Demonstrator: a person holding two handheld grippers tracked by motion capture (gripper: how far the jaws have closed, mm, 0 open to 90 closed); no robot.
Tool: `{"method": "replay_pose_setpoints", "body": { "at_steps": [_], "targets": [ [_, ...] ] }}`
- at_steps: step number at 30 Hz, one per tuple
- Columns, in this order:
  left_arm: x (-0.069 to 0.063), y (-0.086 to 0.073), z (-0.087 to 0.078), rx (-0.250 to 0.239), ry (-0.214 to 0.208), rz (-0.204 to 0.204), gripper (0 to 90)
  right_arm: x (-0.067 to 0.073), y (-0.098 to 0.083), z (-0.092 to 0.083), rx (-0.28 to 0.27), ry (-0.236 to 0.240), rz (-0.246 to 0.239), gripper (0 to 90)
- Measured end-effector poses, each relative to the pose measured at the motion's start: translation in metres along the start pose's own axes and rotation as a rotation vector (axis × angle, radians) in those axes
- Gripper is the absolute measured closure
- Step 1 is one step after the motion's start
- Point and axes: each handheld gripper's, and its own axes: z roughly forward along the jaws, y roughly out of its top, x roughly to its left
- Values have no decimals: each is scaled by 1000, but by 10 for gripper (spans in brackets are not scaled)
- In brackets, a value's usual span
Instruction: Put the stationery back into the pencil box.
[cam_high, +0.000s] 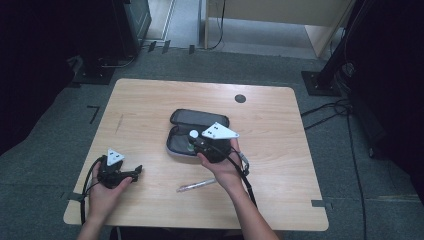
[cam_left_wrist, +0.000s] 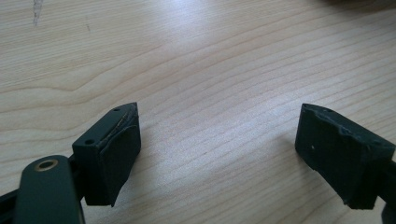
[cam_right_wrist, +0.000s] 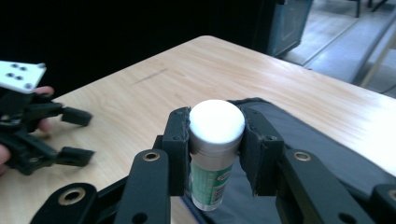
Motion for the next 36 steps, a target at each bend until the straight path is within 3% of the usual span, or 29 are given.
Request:
{"method": "replay_pose_setpoints", "body": {
  "at_steps": [10,26,31,36],
  "targets": [
    [0,0,0,0,0,0,145,-28,-10,1,32,-87,15,653],
    [0,0,0,1,0,0,145,-53,-36,10,110,-194,24,652],
    [0,0,0,1,0,-1,145,-53,-39,12,105,-174,39,652],
    [0,0,0,0,0,-1,145,-47,-38,15,77,-110,49,652]
  ]
}}
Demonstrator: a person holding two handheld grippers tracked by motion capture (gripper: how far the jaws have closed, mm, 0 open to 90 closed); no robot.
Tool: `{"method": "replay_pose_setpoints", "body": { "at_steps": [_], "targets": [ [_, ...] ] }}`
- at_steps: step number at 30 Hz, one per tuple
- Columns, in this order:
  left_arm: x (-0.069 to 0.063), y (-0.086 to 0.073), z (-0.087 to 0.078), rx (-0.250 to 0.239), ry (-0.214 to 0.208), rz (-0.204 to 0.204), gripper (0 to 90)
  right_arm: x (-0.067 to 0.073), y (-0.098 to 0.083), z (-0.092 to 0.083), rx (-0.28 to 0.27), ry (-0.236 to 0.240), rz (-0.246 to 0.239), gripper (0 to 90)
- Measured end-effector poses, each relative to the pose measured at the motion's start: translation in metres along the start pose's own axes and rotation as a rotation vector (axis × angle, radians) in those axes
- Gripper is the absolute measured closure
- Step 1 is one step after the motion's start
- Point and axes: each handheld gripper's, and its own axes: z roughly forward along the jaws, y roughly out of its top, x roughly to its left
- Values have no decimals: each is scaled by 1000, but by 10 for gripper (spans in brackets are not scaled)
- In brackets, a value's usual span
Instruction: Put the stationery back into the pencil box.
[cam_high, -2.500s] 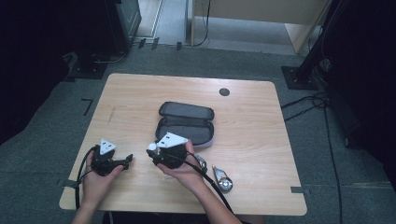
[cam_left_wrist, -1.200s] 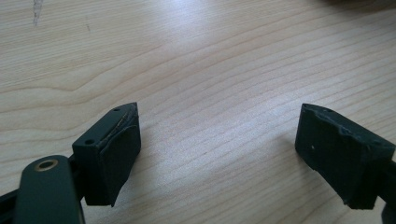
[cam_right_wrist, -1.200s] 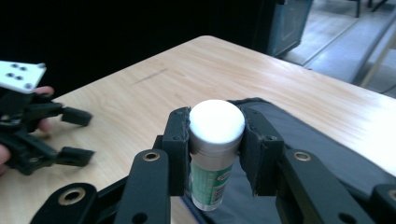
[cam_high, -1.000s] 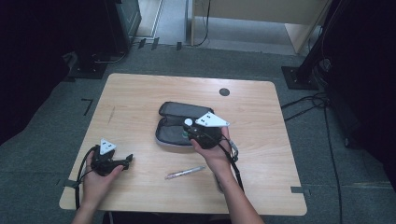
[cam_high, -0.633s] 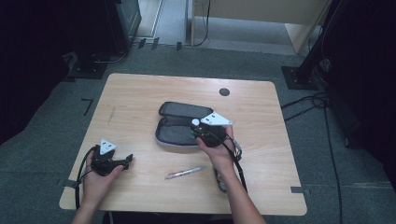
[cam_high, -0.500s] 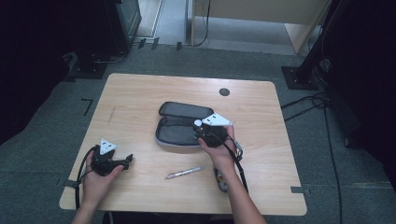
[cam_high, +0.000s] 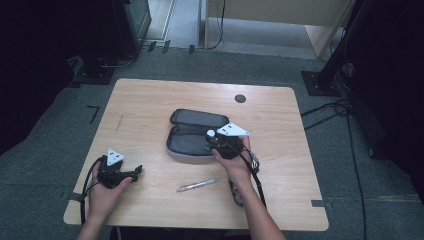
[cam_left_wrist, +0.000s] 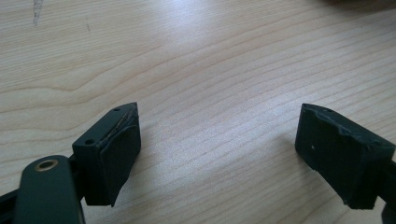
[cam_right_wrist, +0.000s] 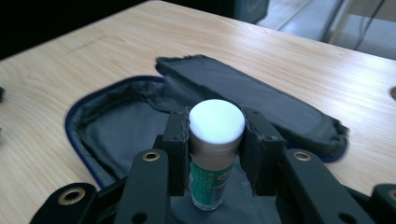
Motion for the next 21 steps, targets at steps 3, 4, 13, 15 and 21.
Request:
{"method": "replay_pose_setpoints", "body": {
  "at_steps": [3,4,13,15,21],
  "targets": [
    [0,0,0,-1,-1,1,147,1,-1,3,18,-9,-24,652],
    [0,0,0,-1,-1,0,148,0,-2,3,21,-8,-20,651],
    [0,0,0,-2,-3,1,148,-8,-2,-3,34,-40,-7,652],
    [0,0,0,-2,-3,1,148,-9,-1,-6,33,-71,-16,653],
    [0,0,0,-3,-3,0,148,-10,1,-10,44,-141,-60,653]
  ]
}}
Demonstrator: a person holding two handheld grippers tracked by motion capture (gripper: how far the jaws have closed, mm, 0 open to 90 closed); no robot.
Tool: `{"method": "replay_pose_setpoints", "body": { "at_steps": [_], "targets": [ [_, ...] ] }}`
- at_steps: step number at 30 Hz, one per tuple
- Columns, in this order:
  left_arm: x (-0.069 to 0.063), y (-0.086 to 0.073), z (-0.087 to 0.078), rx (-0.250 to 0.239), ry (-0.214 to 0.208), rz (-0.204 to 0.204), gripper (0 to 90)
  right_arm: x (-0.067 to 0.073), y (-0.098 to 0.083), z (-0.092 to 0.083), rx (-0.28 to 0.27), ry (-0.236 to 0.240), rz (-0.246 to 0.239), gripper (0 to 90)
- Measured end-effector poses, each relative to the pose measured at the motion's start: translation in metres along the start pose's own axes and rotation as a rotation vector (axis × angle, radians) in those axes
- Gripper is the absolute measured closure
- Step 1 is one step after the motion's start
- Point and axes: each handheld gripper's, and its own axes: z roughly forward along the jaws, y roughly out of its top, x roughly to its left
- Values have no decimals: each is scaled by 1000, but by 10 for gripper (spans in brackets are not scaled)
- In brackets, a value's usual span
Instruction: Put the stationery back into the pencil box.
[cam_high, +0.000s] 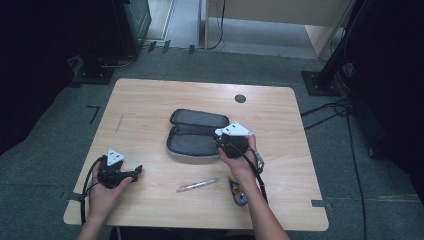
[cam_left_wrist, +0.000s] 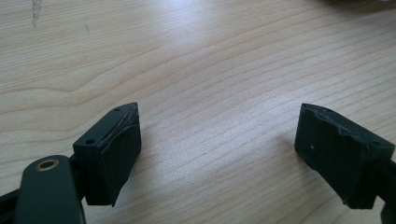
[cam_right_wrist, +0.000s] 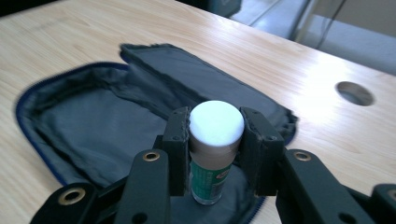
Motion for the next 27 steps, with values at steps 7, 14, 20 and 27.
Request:
{"method": "replay_pose_setpoints", "body": {
  "at_steps": [7,14,20,27],
  "targets": [
    [0,0,0,0,0,1,148,-1,-1,2,-3,-99,-41,653],
    [0,0,0,0,0,0,148,12,-3,13,-6,-78,-97,646],
    [0,0,0,0,0,0,148,18,-1,22,3,-1,-107,605],
    [0,0,0,0,0,1,148,20,2,30,11,21,-97,583]
  ]
}}
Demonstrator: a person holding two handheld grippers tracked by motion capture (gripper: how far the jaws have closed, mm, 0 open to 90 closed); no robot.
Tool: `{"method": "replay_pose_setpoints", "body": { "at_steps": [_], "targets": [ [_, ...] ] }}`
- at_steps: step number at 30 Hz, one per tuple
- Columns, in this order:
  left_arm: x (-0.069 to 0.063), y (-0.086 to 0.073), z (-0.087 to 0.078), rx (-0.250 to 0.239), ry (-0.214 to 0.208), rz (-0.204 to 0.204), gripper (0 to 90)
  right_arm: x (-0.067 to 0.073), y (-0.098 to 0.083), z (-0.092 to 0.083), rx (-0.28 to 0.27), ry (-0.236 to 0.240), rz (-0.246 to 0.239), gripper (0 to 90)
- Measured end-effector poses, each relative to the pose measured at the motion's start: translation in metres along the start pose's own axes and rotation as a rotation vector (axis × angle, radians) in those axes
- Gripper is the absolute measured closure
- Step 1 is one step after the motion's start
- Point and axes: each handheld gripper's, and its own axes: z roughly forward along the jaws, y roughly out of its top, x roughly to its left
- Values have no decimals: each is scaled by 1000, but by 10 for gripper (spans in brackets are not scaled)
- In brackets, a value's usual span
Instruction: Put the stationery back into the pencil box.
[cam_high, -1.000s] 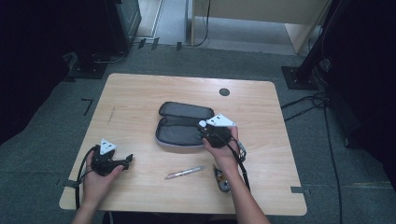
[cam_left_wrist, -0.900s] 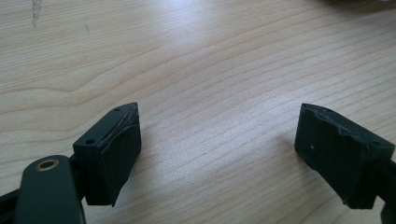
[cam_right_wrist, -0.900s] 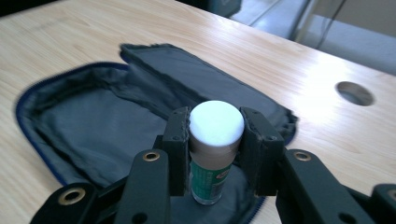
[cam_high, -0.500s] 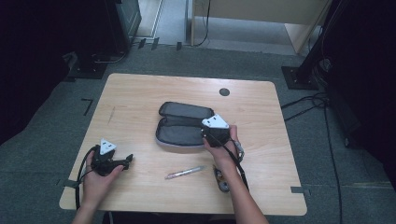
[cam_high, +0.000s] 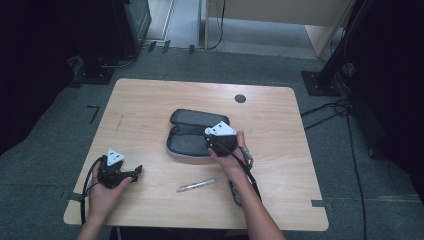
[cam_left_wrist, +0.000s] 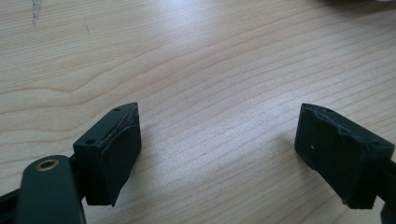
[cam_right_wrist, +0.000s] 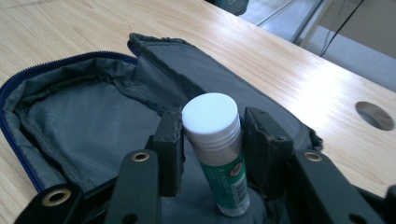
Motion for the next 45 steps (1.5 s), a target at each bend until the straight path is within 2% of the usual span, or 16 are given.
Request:
{"method": "replay_pose_setpoints", "body": {
  "at_steps": [5,13,20,22,25,29,33,35,37,42,45],
  "targets": [
    [0,0,0,-1,0,-1,148,2,4,9,8,26,-18,573],
    [0,0,0,-1,0,-1,148,1,6,21,22,52,3,546],
    [0,0,0,-1,0,0,150,3,7,27,39,70,-26,528],
    [0,0,0,-1,0,0,150,4,8,29,49,82,-18,513],
    [0,0,0,-1,0,0,151,2,7,33,68,125,3,470],
    [0,0,0,-1,0,0,151,1,5,34,92,118,7,462],
    [0,0,0,-1,0,0,151,-1,4,35,105,149,20,452],
    [0,0,0,-1,0,0,150,-1,2,36,127,149,14,444],
    [0,0,0,-1,0,0,151,-1,1,37,132,128,4,444],
    [0,0,0,-1,-1,0,151,-6,3,34,126,106,10,458],
    [0,0,0,-1,-1,0,151,-5,2,32,144,114,-13,535]
  ]
}}
